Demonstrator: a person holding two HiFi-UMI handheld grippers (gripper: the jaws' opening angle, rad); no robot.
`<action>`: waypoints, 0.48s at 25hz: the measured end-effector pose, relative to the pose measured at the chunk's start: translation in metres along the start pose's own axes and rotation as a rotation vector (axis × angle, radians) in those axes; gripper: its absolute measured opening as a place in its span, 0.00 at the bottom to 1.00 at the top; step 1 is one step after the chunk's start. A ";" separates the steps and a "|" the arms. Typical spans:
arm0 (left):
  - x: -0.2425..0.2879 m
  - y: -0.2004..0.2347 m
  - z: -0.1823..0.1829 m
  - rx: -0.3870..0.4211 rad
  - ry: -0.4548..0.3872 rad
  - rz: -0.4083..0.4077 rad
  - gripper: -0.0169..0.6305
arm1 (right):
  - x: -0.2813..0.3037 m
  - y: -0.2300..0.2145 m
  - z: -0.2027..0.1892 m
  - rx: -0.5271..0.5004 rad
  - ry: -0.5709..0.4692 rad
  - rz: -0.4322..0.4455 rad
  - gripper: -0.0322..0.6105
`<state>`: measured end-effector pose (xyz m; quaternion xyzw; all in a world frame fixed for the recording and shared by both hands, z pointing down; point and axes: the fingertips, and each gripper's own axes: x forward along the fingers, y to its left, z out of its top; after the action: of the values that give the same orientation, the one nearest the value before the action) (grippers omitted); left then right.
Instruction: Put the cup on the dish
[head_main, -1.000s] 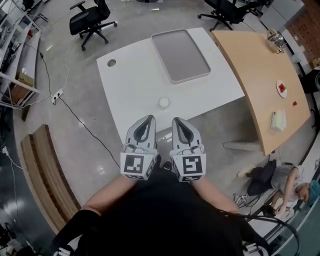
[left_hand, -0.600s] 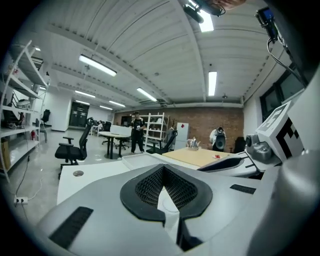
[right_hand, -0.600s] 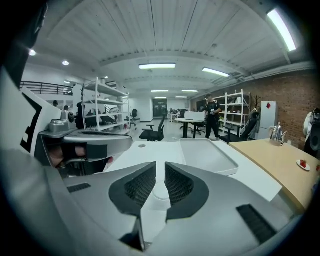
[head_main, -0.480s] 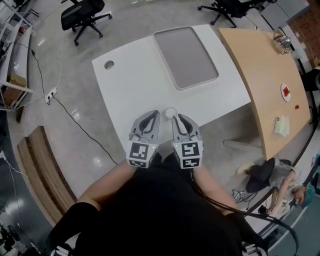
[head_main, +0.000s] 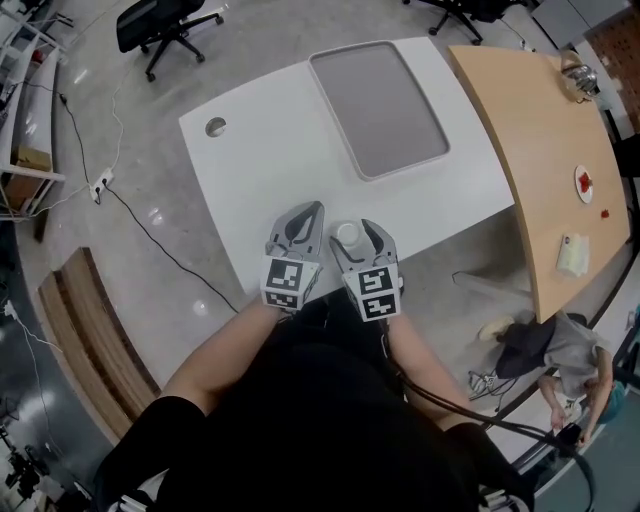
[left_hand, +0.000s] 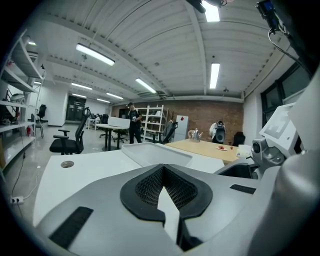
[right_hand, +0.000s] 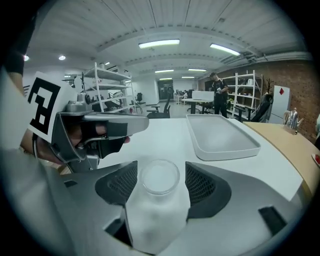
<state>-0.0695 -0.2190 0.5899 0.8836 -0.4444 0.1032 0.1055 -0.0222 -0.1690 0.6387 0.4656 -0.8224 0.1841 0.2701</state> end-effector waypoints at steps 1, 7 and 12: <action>0.004 0.000 -0.003 0.003 0.005 -0.003 0.04 | 0.004 -0.001 -0.003 0.001 0.006 0.000 0.44; 0.025 -0.002 -0.023 -0.012 0.039 -0.007 0.04 | 0.024 -0.003 -0.017 0.016 0.006 0.010 0.44; 0.031 -0.001 -0.035 -0.015 0.065 0.001 0.04 | 0.034 -0.005 -0.024 -0.017 -0.005 0.017 0.44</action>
<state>-0.0533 -0.2323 0.6319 0.8787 -0.4421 0.1286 0.1265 -0.0257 -0.1805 0.6791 0.4566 -0.8287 0.1780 0.2703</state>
